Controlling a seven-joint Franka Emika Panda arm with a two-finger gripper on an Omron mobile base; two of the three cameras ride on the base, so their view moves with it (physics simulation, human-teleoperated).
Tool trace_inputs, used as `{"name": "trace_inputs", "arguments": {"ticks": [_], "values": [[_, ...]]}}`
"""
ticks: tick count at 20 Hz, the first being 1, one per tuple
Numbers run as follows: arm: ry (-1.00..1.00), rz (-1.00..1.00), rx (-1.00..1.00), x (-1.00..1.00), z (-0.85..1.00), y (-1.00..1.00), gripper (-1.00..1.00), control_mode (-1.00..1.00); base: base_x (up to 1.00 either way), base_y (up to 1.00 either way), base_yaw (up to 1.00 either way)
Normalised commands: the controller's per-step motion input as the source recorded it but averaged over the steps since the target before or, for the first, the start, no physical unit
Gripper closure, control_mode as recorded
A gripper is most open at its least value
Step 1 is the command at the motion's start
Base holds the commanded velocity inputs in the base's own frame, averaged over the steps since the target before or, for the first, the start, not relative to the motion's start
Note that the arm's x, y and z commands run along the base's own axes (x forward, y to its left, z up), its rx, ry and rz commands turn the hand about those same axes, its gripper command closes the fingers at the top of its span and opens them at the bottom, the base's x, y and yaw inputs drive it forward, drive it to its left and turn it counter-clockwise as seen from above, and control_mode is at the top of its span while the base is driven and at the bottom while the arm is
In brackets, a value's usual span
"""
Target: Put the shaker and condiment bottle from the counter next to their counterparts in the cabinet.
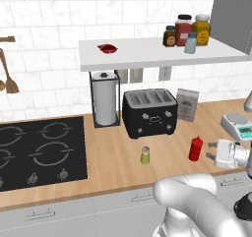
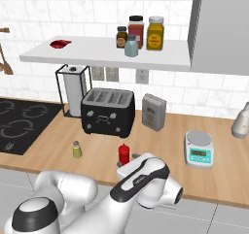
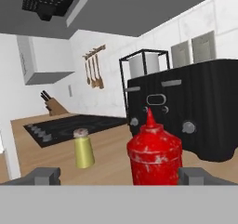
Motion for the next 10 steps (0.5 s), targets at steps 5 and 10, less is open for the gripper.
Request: {"name": "trace_inputs", "arguments": {"ticks": [5, 10], "values": [[0.00, 0.00, -0.05, 0.23, -0.22, 0.00, -1.00, -1.00, 0.00, 0.00, 0.00], [0.00, 0.00, -0.02, 0.16, -0.05, -0.01, -1.00, -1.00, 0.00, 0.00, 0.00]]}}
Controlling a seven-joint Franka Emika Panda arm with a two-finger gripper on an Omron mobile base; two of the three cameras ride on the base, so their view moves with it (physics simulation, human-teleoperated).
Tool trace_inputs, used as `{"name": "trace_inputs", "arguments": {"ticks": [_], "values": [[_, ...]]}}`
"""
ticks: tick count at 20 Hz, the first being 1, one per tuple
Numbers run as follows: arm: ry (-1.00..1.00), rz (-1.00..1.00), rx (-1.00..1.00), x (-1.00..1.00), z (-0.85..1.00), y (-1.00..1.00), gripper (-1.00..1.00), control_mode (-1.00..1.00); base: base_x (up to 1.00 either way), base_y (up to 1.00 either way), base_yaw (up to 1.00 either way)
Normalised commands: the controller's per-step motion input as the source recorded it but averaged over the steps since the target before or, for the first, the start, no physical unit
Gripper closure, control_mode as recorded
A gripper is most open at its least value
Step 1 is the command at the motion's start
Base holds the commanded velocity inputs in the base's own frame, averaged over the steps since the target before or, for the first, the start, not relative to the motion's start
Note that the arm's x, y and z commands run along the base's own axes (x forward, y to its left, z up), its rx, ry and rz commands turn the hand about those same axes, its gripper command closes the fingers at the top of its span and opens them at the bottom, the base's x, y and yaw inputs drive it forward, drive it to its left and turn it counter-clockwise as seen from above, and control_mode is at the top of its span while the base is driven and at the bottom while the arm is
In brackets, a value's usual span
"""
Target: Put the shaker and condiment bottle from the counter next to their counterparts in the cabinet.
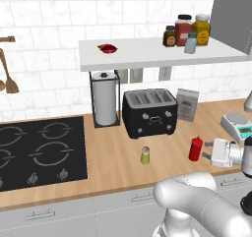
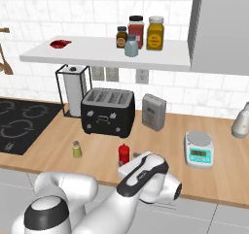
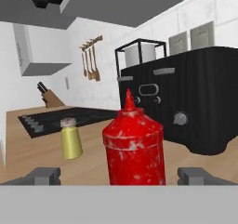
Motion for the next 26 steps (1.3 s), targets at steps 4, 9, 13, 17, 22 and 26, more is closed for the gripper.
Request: {"name": "trace_inputs", "arguments": {"ticks": [4, 9, 13, 17, 22, 26], "values": [[0.00, 0.00, 0.00, 0.10, 0.00, 0.00, -1.00, -1.00, 0.00, 0.00, 0.00], [0.00, 0.00, 0.00, 0.02, -0.04, 0.01, -1.00, -1.00, 0.00, 0.00, 0.00], [0.00, 0.00, 0.00, 0.00, -0.10, 0.12, -1.00, -1.00, 0.00, 0.00, 0.00], [0.00, 0.00, 0.00, 0.00, -0.08, 0.15, -1.00, -1.00, 0.00, 0.00, 0.00], [0.00, 0.00, 0.00, 0.02, -0.02, 0.08, -1.00, -1.00, 0.00, 0.00, 0.00], [0.00, 0.00, 0.00, 0.06, 0.00, 0.06, -1.00, -1.00, 0.00, 0.00, 0.00]]}}
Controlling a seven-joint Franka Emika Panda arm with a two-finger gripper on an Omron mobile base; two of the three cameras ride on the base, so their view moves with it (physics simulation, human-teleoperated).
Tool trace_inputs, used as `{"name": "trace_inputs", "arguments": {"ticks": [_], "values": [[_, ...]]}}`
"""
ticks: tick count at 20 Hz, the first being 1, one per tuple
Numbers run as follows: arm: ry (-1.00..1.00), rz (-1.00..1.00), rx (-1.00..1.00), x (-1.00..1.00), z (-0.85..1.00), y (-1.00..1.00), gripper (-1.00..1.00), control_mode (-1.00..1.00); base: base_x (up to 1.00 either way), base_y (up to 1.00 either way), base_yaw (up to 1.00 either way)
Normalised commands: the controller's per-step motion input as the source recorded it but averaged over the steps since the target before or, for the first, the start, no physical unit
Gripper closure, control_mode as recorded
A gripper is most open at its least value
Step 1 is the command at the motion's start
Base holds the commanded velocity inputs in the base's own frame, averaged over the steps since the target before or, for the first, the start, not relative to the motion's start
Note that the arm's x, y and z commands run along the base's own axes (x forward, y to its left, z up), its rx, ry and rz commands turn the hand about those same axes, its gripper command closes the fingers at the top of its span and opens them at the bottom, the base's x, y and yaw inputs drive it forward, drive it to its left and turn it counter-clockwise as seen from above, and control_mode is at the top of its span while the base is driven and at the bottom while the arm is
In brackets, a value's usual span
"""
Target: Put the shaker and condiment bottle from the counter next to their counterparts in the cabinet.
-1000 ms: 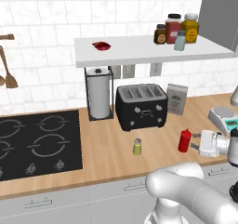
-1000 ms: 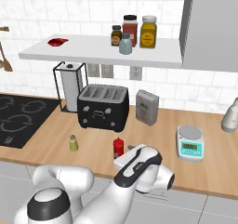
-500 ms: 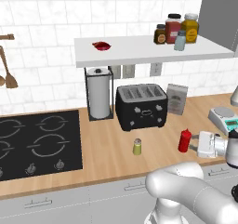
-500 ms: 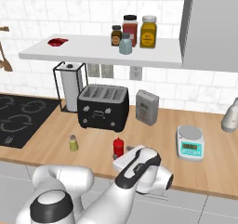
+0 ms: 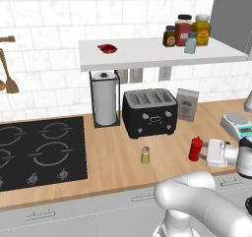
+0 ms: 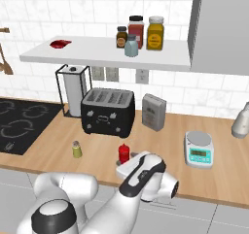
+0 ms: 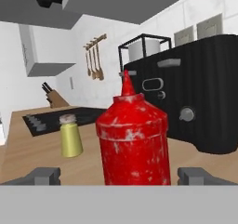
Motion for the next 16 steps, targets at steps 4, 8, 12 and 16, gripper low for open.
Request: {"name": "trace_inputs", "arguments": {"ticks": [4, 8, 12, 16], "values": [[0.00, 0.00, 0.00, 0.15, 0.00, 0.04, -1.00, -1.00, 0.00, 0.00, 0.00], [0.00, 0.00, 0.00, 0.16, 0.00, 0.06, -1.00, -1.00, 0.00, 0.00, 0.00], [0.00, 0.00, 0.00, 0.05, 0.00, 0.10, -1.00, -1.00, 0.00, 0.00, 0.00], [0.00, 0.00, 0.00, 0.00, -0.04, 0.09, 1.00, -1.00, 0.00, 0.00, 0.00]]}}
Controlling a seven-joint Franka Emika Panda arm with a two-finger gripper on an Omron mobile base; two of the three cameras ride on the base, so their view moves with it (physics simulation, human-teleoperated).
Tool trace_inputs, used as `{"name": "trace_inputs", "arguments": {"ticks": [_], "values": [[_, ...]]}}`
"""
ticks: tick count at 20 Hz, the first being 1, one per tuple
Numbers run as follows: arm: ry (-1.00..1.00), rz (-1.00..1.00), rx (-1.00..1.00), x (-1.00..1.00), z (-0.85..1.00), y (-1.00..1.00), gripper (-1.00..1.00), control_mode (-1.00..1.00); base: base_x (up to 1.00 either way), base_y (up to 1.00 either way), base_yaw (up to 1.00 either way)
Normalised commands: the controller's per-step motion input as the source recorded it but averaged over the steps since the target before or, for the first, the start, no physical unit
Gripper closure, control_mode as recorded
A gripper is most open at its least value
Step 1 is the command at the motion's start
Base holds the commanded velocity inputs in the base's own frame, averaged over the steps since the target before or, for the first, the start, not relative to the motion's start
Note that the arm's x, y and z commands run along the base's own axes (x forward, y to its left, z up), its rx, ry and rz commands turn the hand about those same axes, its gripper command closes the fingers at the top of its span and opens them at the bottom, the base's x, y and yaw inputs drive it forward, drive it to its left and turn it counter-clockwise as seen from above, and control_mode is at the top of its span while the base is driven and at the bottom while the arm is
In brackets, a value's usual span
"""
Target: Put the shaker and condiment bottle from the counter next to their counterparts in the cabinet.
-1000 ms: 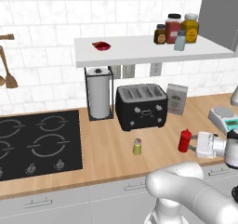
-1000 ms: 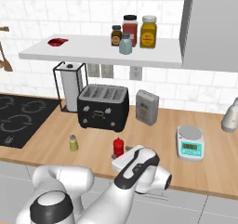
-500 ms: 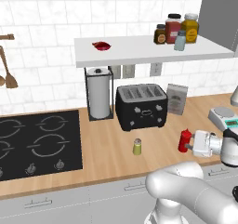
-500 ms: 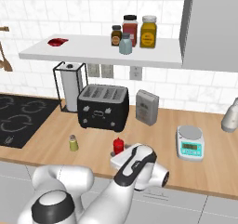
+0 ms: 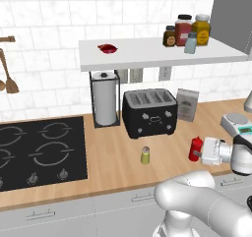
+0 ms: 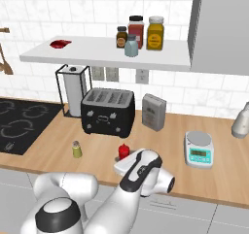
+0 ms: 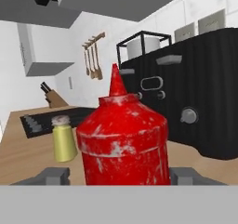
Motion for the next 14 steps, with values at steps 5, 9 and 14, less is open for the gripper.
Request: {"name": "trace_inputs", "arguments": {"ticks": [5, 9, 14], "values": [[0.01, 0.00, 0.02, 0.03, -0.07, 0.00, 1.00, -1.00, 0.00, 0.00, 0.00], [0.00, 0.02, 0.00, -0.01, 0.00, 0.00, 1.00, -1.00, 0.00, 0.00, 0.00], [0.00, 0.05, 0.00, -0.10, 0.30, 0.07, 1.00, -1.00, 0.00, 0.00, 0.00]]}}
